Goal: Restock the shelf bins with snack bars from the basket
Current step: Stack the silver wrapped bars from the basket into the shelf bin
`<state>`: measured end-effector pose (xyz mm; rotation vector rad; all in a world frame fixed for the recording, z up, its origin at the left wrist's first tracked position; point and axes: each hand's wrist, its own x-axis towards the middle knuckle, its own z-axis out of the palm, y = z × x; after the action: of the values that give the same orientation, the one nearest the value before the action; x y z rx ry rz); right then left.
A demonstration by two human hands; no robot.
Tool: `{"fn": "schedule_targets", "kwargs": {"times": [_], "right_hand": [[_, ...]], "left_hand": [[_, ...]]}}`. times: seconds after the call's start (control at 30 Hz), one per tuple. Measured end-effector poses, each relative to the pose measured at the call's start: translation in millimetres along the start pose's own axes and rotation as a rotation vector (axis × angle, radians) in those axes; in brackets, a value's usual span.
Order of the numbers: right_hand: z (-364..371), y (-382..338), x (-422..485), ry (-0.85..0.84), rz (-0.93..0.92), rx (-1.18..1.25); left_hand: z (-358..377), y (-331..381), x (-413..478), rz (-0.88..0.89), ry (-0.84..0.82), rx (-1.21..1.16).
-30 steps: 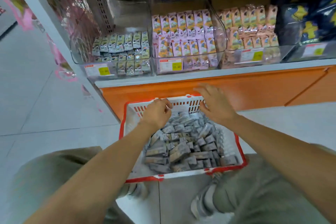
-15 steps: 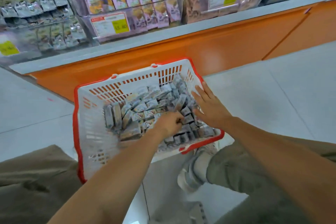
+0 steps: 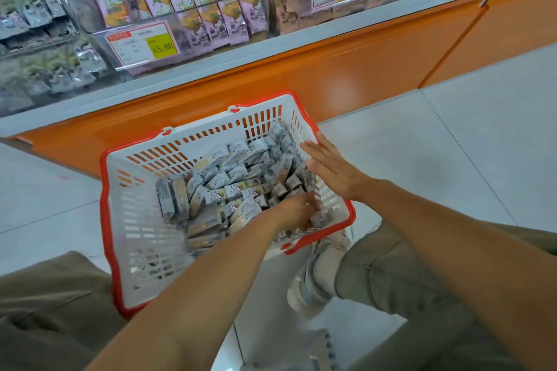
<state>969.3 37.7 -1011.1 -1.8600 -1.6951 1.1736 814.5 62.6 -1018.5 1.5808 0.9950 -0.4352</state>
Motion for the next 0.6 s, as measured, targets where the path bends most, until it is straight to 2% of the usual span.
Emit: {"fn": "schedule_targets", "kwargs": {"times": [0.17, 0.3, 0.43, 0.6], "right_hand": [[-4, -4, -2, -0.012, 0.006, -0.034], [-4, 0, -3, -0.025, 0.007, -0.062], [-7, -5, -4, -0.032, 0.029, -0.097], [-14, -26, 1, -0.015, 0.089, -0.151]], "left_hand": [[1, 10, -4, -0.097, 0.037, -0.070], [-10, -4, -11, -0.071, 0.009, -0.016], [-39, -15, -40, -0.075, -0.010, -0.090], [-93, -40, -87, -0.088, 0.114, -0.236]]}}
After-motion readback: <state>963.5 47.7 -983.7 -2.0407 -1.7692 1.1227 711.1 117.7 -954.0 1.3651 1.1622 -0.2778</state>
